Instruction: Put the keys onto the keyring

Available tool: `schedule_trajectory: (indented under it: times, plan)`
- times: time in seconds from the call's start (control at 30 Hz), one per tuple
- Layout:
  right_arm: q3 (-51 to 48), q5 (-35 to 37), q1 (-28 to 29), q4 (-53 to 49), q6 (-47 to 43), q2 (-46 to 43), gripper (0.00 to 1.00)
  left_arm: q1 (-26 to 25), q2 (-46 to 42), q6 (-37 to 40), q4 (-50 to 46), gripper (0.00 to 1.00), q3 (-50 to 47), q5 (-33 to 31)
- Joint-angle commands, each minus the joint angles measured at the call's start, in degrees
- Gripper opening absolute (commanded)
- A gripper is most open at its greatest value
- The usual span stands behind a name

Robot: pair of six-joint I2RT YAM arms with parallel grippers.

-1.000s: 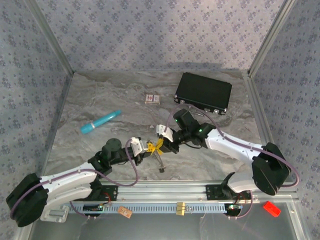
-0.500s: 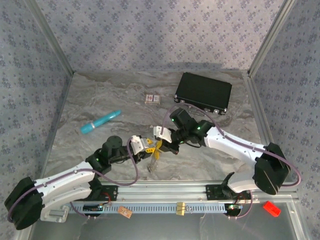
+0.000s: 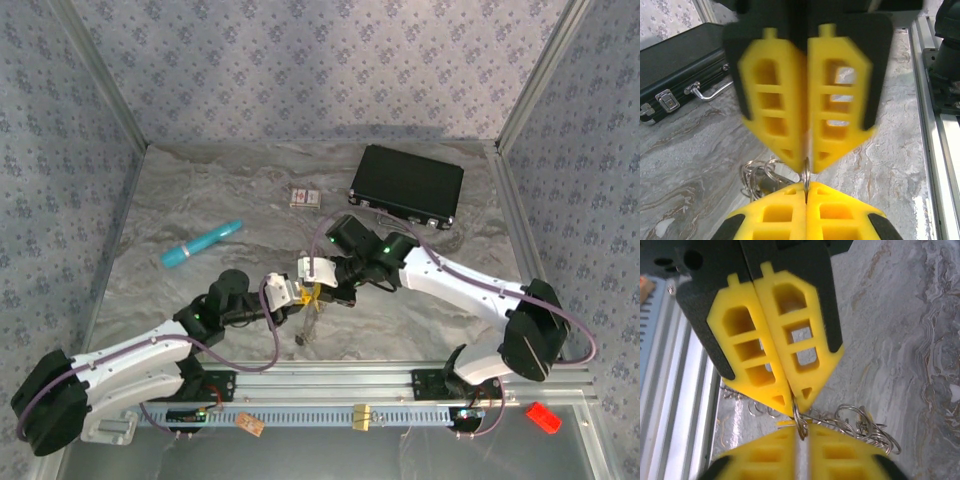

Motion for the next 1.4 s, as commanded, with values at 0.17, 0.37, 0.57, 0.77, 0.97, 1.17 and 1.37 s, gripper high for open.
schedule_trajectory:
  times: [0.17,0.37,0.57,0.77,0.97,1.17,1.37]
  plan:
    - [-8.98,-9.81,-5.25,10.88,7.53,-6.1,0.29,0.45,-1.1,-4.3,11.21,0.0,-3.62,1.29]
    - [-11.67,-11.65,-5.32,15.89,10.21,-5.87,0.29,0.64,-1.11,-5.14,13.66,0.0,-4.77,1.4]
    - [-16.1,-10.61,-5.39,19.63,11.62,-5.36,0.32,0.73,-1.19,-5.29,14.11,0.0,-5.21,0.77]
    - [-21.85,-7.74,-3.32,28.14,15.91,-6.86,0.35,0.77,-1.28,-5.43,14.59,0.0,-5.48,0.14]
    - [-24.18,-3.02,-1.06,33.64,18.24,-6.55,0.37,0.78,-1.79,-5.32,14.19,0.0,-5.56,-0.97]
    - [-27.12,2.9,1.08,41.43,21.03,-6.22,0.36,0.91,-2.24,-5.45,14.29,0.0,-5.6,-1.25]
    - [-29.27,6.51,2.0,47.58,22.32,-6.19,0.36,1.0,-2.3,-5.59,14.27,0.0,-5.56,-1.8]
